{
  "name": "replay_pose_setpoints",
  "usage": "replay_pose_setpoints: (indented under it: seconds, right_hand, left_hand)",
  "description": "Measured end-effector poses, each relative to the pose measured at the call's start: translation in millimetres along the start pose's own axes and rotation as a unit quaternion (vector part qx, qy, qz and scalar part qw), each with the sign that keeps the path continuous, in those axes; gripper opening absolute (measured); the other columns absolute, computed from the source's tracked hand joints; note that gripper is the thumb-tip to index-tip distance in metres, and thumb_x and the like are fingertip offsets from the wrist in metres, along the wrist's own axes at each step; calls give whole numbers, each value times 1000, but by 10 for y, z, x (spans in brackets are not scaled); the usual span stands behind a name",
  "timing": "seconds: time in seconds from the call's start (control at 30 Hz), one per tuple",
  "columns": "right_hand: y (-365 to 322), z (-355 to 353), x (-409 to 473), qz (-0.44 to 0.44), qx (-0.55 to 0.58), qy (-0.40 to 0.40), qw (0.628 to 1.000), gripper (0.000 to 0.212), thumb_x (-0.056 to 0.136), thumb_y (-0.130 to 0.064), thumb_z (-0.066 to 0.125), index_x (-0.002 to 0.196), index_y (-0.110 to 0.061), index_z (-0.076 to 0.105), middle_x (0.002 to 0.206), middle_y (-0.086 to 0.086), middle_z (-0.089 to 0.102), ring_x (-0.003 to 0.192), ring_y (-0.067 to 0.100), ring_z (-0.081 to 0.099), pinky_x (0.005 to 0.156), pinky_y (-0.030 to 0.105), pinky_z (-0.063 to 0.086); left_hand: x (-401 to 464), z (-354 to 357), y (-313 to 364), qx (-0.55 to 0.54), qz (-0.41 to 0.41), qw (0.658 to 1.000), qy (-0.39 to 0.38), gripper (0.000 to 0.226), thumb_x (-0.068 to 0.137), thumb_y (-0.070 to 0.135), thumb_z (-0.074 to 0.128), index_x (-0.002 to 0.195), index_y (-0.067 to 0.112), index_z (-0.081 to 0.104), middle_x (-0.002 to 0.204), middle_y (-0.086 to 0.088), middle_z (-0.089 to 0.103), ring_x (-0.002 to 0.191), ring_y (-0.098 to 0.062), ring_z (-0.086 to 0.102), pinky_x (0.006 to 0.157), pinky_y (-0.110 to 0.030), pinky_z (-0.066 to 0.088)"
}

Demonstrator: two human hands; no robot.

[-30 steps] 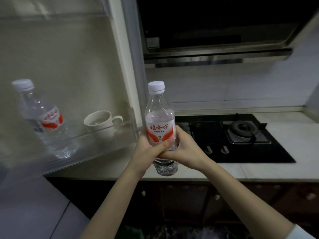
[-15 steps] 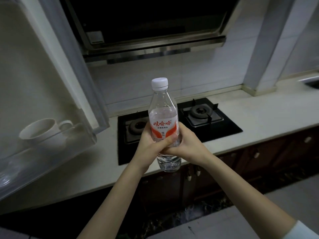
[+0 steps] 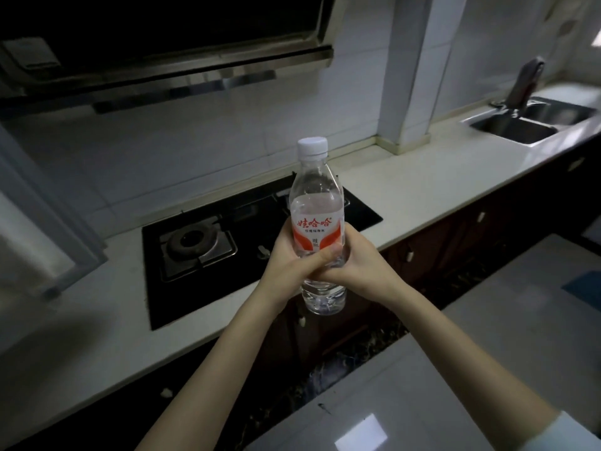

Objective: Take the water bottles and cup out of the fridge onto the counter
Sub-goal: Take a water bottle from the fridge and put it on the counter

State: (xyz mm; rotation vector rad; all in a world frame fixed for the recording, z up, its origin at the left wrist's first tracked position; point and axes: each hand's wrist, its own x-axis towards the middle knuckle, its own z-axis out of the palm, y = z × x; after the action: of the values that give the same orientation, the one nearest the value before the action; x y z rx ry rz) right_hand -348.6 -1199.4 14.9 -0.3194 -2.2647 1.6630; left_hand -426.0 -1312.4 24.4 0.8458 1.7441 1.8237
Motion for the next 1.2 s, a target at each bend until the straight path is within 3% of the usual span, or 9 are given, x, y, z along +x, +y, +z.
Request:
replay_pose_setpoints:
  seconds: [0.17,0.27,0.4,0.53,0.63,0.8,0.87,1.07,1.2]
  right_hand:
    - [256,-483,-29,25,2,37,999,74,55,-32,83,119,-18,50,112,-3,66,102,9,65,89,36,55]
    - [448,-794,-70,47,15,61,997,72,58,-24,85,119,-15,50,112,-1,66,102,10,66,90,35,54]
    - [676,-1194,-98,76,18,85,993,70,58,-18,85,119,-15,50,110,-3,66,99,8,66,87,30,55]
    - [886,-1542,-141,92,23,107,990,65,62,-7,82,118,-11,49,105,-4,66,96,3,66,80,20,53]
    - [1052,-1770,-218,108,22,123,986,68,58,-18,83,117,-19,49,106,-6,66,99,6,65,86,27,54]
    - [1291,-2092,-311,139,21,161,977,79,47,-32,81,118,-19,49,109,-4,66,101,9,65,91,36,54]
    - [1376,-2218,-333,151,26,175,973,80,46,-32,81,118,-19,50,109,-3,67,102,10,65,91,38,54]
    - [1608,-2654,-316,171,27,215,961,78,50,-22,81,121,-17,48,111,-3,65,102,11,64,91,37,54]
    - [1809,-3000,-185,177,30,246,953,77,51,-19,81,120,-16,49,112,0,65,103,13,64,91,39,54]
  left_hand:
    - [282,493,-125,-1,-10,1000,-29,60,65,13,75,119,15,49,109,-4,65,96,-8,67,81,-20,54]
    - [463,808,-224,0,-19,998,-55,60,68,7,77,120,13,48,106,-1,65,94,-6,67,79,-19,53]
    - [700,1215,-358,-1,-33,996,-78,65,62,15,75,121,14,48,109,-4,66,99,-13,66,80,-21,53]
    - [893,1590,-483,5,-47,993,-108,61,62,12,77,114,21,49,105,0,65,93,-5,67,75,-17,52]
    - [1003,1846,-606,9,-54,990,-131,58,69,1,77,117,18,48,105,0,65,91,-2,66,76,-15,51]
    - [1171,2240,-772,17,-82,983,-162,67,63,9,80,122,14,49,112,-6,66,103,-14,65,89,-29,54]
    - [1253,2390,-829,19,-89,981,-173,66,67,3,79,125,10,48,112,-8,65,104,-16,65,91,-31,53]
    - [1582,2860,-971,24,-87,971,-220,61,68,-2,76,120,12,49,104,0,65,91,-1,66,80,-17,53]
    - [1937,3170,-1090,24,-86,965,-246,62,66,-2,79,120,9,50,103,-2,67,92,-4,67,79,-19,52]
